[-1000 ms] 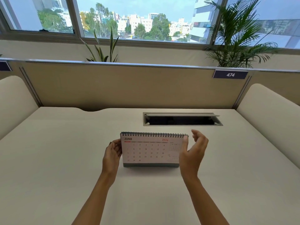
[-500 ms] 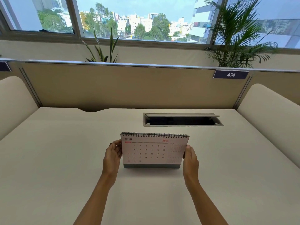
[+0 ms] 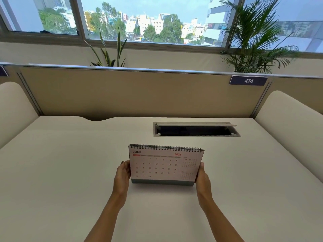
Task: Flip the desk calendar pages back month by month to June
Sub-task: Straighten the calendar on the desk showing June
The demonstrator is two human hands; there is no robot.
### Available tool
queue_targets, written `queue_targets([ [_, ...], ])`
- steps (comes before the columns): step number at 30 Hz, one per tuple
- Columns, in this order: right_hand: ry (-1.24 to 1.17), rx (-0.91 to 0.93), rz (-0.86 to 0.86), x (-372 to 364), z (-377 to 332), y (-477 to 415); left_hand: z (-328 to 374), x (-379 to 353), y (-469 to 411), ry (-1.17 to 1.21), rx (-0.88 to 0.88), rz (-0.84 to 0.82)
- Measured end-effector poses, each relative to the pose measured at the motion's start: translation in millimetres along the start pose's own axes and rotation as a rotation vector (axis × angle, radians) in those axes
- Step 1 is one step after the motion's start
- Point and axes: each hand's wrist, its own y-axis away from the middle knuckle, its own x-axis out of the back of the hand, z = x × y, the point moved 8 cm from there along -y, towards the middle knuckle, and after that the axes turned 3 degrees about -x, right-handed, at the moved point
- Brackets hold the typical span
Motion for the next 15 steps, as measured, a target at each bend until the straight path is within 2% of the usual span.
queue_targets([
  [7,-0.067,-0.070,-0.008,-5,9,-7,-3,-2,0,-0.049,0.013,0.024],
  [15,-0.030,-0.001,-0.066,-42,-18,-25,19,18,-23,-0.027,-0.050,0.088],
])
